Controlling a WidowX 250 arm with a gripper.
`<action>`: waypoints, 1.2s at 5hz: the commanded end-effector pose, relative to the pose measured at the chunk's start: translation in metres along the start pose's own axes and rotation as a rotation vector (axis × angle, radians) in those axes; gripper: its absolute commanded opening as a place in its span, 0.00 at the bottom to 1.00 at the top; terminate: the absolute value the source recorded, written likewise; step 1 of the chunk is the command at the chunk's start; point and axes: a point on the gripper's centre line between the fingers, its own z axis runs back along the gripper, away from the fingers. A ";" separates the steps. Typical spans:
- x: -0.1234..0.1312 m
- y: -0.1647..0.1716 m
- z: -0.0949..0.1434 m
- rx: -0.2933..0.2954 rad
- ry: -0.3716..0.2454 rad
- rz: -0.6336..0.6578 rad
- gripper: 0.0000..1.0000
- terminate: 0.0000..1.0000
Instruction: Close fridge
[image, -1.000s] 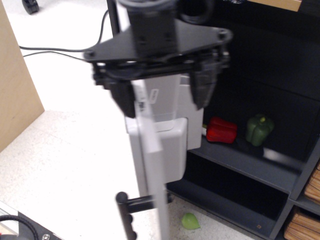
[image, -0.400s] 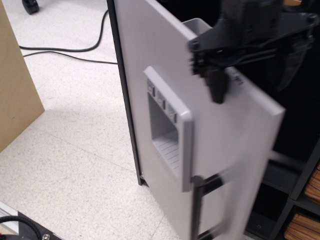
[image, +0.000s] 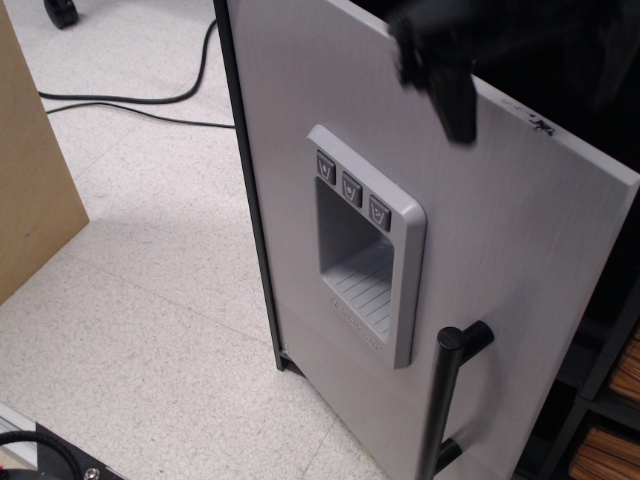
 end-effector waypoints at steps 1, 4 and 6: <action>-0.005 0.049 -0.012 0.086 -0.037 -0.199 1.00 0.00; -0.005 0.060 -0.097 0.150 -0.009 -0.378 1.00 0.00; 0.027 0.014 -0.119 0.084 -0.021 -0.289 1.00 0.00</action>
